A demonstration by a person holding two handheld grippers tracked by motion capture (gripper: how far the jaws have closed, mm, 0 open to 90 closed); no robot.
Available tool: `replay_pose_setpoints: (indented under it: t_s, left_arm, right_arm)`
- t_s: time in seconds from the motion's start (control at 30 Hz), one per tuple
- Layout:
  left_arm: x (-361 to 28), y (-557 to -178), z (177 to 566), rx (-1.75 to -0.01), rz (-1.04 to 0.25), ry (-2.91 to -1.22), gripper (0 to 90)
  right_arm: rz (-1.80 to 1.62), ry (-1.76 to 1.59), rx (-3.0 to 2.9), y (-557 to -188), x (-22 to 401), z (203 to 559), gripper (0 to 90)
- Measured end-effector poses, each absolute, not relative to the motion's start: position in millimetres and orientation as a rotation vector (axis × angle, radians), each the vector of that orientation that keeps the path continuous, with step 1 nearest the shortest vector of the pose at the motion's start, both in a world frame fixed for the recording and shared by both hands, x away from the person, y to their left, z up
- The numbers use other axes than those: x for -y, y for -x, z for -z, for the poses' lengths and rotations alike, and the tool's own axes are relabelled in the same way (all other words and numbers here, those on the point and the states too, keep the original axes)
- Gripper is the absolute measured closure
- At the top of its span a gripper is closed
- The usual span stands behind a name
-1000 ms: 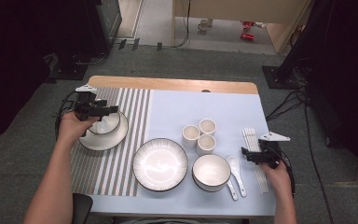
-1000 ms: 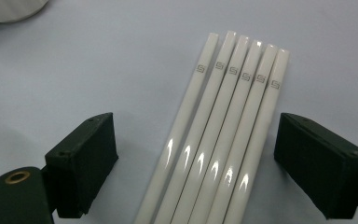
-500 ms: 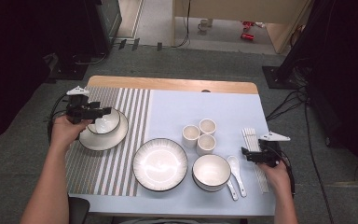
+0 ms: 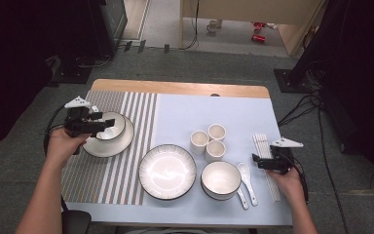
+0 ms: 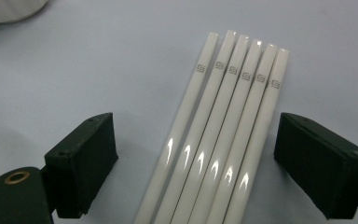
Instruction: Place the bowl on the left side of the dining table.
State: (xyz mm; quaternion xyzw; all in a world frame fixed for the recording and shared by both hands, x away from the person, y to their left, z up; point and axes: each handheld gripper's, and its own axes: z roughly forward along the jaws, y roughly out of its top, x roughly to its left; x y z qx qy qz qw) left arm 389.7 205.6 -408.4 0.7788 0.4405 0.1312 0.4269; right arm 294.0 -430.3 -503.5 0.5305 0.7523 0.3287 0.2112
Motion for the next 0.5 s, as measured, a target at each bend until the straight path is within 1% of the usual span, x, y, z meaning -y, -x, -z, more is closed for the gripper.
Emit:
replay_pose_setpoints:
  t_s: [0.5]
  left_arm:
    - [-195,-363,404,-0.991,-0.351,-1.997,30.4]
  right_arm:
    - [-0.913,-1.473,-2.090,-294,430,503,12.7]
